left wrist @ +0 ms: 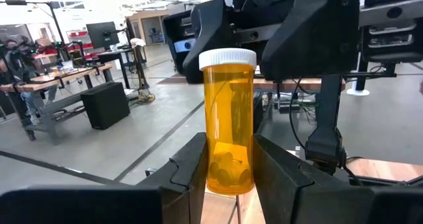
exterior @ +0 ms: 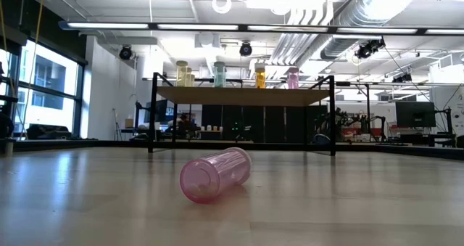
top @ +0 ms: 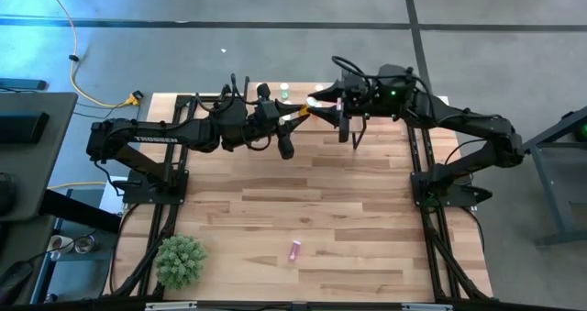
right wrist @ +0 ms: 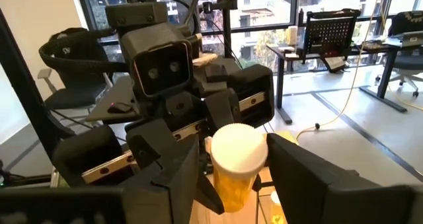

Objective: Pick and place medicine bottles onto shelf by color
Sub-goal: Put the orange pill bottle on the shelf aligned with the other orange pill bottles

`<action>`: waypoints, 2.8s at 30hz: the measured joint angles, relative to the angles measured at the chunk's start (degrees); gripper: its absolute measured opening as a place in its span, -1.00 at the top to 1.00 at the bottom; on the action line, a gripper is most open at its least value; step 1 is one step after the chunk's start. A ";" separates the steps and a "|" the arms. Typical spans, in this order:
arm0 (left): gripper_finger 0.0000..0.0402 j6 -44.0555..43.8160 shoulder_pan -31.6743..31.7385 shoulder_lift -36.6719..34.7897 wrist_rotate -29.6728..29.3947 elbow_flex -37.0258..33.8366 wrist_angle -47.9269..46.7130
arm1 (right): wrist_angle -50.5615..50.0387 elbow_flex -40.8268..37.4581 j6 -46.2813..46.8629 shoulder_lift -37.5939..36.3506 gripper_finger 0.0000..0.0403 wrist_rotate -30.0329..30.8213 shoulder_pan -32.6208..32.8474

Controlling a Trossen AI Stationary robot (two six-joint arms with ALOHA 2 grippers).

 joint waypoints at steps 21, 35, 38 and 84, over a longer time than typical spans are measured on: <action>0.51 -0.07 0.00 0.00 -0.02 0.00 -0.69 | -0.94 0.00 0.00 0.01 0.46 0.00 0.00; -0.01 -4.59 0.01 -0.27 -1.96 0.02 -3.05 | -3.77 0.00 -0.13 -3.24 0.46 1.23 -2.09; -0.11 -4.59 0.00 -0.42 -3.19 0.02 -2.93 | -5.84 0.00 -0.15 -4.88 0.46 2.07 -3.30; -0.17 2.99 5.29 -6.39 -4.39 0.04 -7.09 | 12.91 -29.92 -2.87 1.87 0.47 19.16 -4.17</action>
